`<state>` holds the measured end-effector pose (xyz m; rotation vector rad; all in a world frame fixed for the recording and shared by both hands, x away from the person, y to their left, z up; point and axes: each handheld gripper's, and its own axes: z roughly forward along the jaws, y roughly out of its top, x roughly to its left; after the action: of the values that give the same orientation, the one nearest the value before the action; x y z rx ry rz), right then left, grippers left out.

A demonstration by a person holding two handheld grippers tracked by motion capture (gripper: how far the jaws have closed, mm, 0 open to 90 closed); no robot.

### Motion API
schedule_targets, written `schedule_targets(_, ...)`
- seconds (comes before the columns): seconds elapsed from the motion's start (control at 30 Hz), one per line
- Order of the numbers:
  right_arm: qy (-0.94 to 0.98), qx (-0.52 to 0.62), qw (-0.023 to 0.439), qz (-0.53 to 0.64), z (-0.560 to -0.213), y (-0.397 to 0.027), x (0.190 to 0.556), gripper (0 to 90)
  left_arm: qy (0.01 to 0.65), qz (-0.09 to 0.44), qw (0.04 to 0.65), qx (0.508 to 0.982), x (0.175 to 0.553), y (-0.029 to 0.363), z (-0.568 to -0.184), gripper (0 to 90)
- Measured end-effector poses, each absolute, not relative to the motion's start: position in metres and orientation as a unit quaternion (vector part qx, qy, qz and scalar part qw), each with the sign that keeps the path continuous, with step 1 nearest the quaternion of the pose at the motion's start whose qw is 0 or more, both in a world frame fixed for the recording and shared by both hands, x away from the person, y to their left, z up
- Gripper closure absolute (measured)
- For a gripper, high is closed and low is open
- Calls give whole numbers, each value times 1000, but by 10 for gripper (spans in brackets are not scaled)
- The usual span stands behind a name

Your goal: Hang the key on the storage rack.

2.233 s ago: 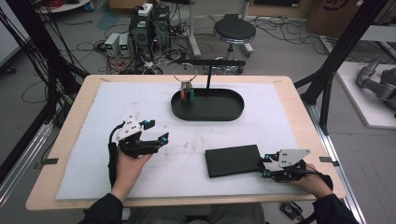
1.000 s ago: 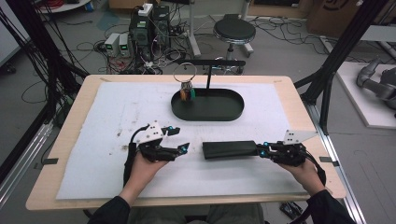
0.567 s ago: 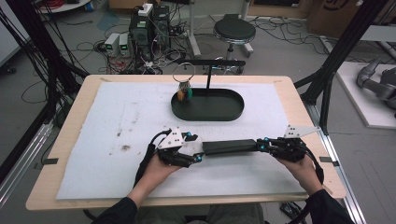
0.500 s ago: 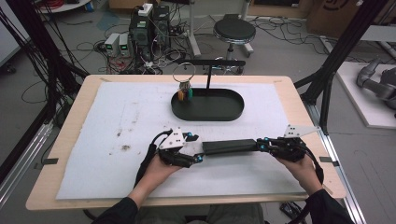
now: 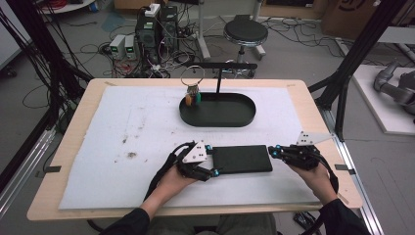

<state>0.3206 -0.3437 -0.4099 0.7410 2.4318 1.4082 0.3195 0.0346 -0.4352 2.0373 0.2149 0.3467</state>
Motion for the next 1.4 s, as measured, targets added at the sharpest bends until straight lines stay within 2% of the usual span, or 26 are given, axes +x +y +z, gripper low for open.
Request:
schedule_targets(0.03,837,245,116,475,-412,-345,318,836,92,145,511,843,320,36,-435,362)
schedule_targets(0.17,865,214,136,432,-423,-347,310,639,109,149,526,830,320,43,-432,350)
schedule_targets(0.27,874,199,150,418,-427,-348,306,565,122,156,540,818,320,51,-429,343)
schedule_targets(0.57,904,155,170,359,-443,-328,307,465,171,170,574,783,323,82,-421,336)
schedule_targets(0.7,908,134,203,342,-446,-325,306,536,184,167,582,774,324,89,-421,336)
schedule_targets(0.73,908,127,206,341,-447,-325,306,578,187,166,583,773,324,89,-421,336)
schedule_targets(0.77,908,127,206,341,-447,-325,306,578,189,164,584,772,325,90,-421,336)
schedule_targets(0.87,910,125,205,339,-443,-324,304,722,188,161,584,774,325,89,-422,337)
schedule_targets(0.97,910,138,191,342,-439,-323,306,786,185,160,583,775,324,88,-422,337)
schedule_targets(1.4,873,211,129,419,-422,-333,322,809,148,169,559,798,327,67,-430,336)
